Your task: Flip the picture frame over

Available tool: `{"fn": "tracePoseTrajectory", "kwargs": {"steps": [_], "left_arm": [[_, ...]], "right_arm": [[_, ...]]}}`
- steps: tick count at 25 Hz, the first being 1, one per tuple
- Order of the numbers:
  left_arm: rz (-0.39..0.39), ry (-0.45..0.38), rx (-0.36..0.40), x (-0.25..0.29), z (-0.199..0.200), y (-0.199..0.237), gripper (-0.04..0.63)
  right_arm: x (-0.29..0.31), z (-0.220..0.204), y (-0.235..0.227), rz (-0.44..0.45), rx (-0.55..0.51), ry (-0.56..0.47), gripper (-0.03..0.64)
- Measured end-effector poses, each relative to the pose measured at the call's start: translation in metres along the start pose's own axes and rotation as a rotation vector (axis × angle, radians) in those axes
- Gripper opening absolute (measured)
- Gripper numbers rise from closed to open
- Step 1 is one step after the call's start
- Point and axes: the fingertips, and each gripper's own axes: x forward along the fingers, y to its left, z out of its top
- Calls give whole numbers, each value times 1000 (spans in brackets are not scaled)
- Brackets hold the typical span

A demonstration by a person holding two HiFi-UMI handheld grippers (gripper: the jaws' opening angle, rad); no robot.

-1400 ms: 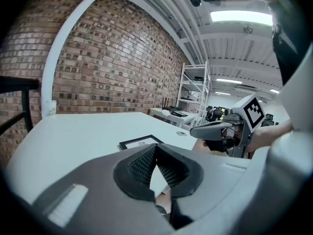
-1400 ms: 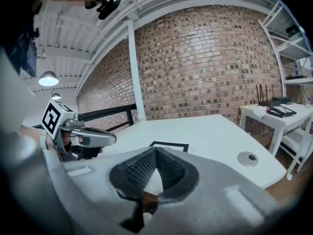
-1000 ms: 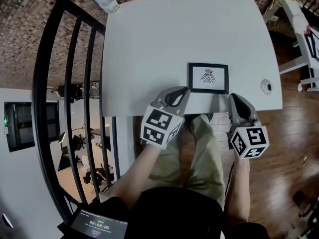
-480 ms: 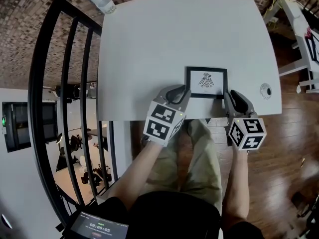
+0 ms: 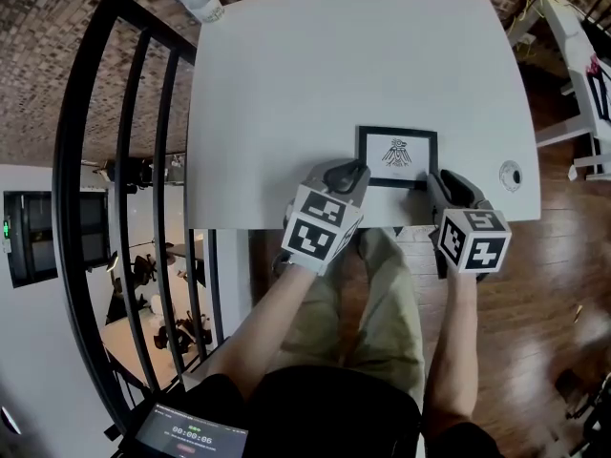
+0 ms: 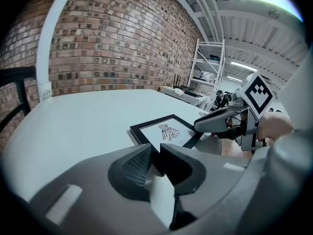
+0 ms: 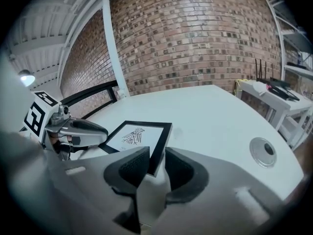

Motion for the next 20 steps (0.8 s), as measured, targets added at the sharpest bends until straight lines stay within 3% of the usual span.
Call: {"fn": "tracePoseTrajectory", "kwargs": {"steps": [14, 20], "left_arm": [[6, 34, -1, 1, 0, 4, 64], [0, 43, -13, 2, 0, 3, 63]], "right_arm": [[7, -4, 1, 25, 82, 91, 86], [3, 4, 3, 72, 137, 32, 86]]}}
